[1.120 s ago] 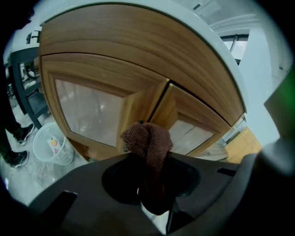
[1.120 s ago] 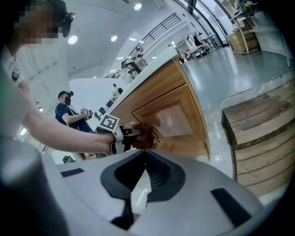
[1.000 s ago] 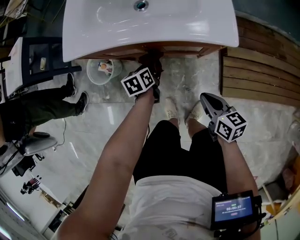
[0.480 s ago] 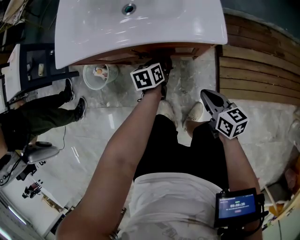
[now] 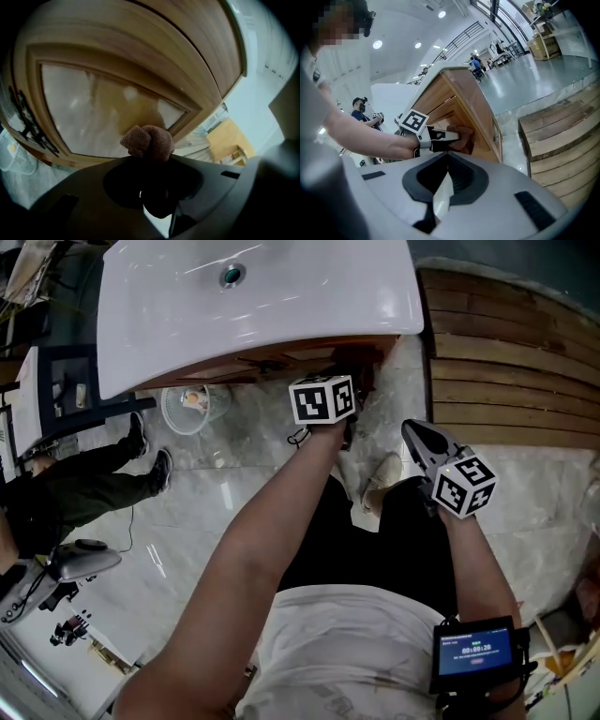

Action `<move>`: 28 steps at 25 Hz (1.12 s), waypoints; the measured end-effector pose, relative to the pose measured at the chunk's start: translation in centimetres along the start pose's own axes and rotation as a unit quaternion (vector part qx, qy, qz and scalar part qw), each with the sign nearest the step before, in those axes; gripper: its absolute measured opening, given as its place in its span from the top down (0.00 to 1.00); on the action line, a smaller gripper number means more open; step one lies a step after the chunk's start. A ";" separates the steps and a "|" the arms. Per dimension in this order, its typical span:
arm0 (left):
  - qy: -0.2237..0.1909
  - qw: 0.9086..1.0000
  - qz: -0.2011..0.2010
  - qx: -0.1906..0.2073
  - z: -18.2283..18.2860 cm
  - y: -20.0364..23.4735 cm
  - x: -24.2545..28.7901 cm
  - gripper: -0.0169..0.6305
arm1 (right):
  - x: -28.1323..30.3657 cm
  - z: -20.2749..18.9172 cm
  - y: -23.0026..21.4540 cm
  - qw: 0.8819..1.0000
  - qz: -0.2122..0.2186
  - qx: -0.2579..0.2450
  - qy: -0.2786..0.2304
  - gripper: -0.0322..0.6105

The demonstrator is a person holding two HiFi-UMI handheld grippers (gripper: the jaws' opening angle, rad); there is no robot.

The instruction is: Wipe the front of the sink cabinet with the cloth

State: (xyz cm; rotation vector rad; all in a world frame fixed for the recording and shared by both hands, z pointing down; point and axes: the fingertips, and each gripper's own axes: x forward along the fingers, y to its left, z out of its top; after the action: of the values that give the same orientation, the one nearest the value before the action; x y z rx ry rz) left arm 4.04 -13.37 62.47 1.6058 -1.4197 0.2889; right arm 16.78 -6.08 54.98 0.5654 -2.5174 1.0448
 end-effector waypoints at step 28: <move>-0.079 0.989 0.076 -0.103 -2.3 10.3 -3.0 0.81 | 3.3 -1.5 -0.1 0.999 0.009 -0.027 0.038 0.93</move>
State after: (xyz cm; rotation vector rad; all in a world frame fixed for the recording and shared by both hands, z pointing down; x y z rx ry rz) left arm -4.96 -8.56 66.55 1.3787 -1.6407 0.0993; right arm 14.23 -5.77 57.55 0.4795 -2.4815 0.9822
